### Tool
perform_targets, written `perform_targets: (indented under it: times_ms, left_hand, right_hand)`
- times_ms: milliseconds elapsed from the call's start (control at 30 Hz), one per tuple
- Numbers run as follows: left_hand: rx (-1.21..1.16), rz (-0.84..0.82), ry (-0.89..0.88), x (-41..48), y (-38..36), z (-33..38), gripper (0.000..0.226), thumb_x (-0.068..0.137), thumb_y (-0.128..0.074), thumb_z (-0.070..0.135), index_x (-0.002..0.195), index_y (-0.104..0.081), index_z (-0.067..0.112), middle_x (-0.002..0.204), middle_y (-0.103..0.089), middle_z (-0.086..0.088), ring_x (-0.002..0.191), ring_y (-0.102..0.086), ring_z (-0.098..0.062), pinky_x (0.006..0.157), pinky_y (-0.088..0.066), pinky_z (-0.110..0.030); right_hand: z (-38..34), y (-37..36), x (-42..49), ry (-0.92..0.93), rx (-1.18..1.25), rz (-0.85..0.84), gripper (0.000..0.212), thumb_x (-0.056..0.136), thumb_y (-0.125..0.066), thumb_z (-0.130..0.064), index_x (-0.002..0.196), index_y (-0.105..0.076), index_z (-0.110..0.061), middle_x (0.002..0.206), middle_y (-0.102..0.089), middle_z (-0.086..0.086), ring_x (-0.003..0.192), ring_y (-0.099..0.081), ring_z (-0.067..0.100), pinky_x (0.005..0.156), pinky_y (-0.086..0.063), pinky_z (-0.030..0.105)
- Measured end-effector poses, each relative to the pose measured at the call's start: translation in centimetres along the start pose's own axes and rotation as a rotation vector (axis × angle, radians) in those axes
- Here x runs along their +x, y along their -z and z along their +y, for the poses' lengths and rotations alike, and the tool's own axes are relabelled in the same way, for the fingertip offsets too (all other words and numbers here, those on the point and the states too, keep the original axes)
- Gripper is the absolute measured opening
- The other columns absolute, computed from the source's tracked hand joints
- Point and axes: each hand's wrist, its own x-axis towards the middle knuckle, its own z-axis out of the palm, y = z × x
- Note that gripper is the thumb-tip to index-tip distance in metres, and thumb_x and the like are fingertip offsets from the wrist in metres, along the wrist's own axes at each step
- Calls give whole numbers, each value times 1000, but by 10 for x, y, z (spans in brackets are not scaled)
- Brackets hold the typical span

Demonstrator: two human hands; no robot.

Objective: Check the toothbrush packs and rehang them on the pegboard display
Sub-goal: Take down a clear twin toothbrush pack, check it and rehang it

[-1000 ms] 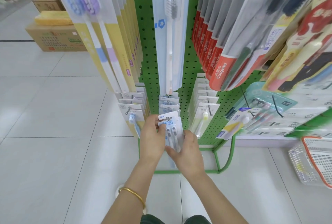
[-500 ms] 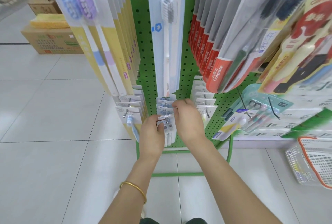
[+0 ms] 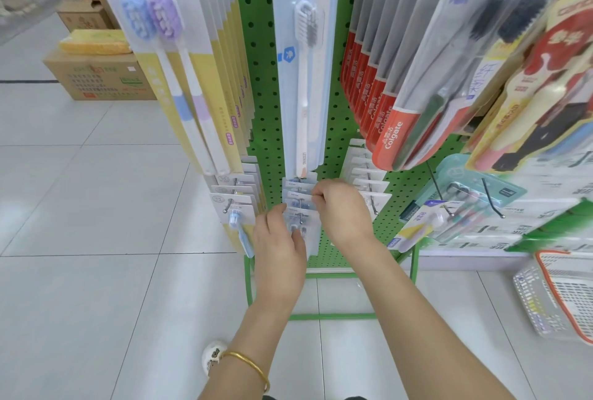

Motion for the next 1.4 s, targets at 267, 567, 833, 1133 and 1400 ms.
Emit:
perform_targets:
  times_ms: [267, 567, 833, 1133, 1400]
  left_hand:
    - [-65, 33, -11, -9, 0, 6, 52, 85, -54, -7, 135, -42, 3, 127, -42, -14, 122, -41, -29, 102, -37, -33]
    - [-155, 121, -101, -19, -2, 10, 48, 84, -50, -8, 129, -44, 11, 120, -34, 5, 117, -46, -27, 93, -47, -49]
    - [-259, 66, -98, -41, -10, 35, 35, 90, -50, 2, 121, -48, 19, 114, -41, 5, 103, -47, -3, 78, -43, -16]
    - [-540, -420, 87, -69, -25, 71, 11, 95, -53, 25, 105, -58, 25, 103, -64, 7, 91, -58, 6, 79, -42, -9]
    - [-648, -349, 252, -74, -40, 94, 31, 95, -54, 35, 99, -62, 5, 91, -64, -6, 81, -57, -12, 77, -44, -27]
  right_hand:
    - [3, 11, -17, 7, -130, 53, 22, 83, -46, 10, 78, -41, -11, 81, -41, 6, 70, -42, 27, 54, -29, 31]
    - [28, 13, -51, -20, -119, 108, 22, 83, -49, 8, 76, -43, -11, 78, -42, 4, 69, -48, 29, 57, -34, 32]
    - [64, 38, -82, -5, 107, 115, 22, 95, -42, -4, 78, -50, -16, 75, -49, 1, 73, -46, 20, 61, -28, 31]
    - [93, 78, -108, -2, 437, 131, 15, 93, -50, -4, 83, -61, -6, 64, -52, -5, 61, -47, 13, 59, -36, 23]
    - [107, 80, -129, -226, 797, 218, 15, 95, -52, -13, 84, -60, -20, 72, -64, 2, 46, -47, 6, 48, -39, 19]
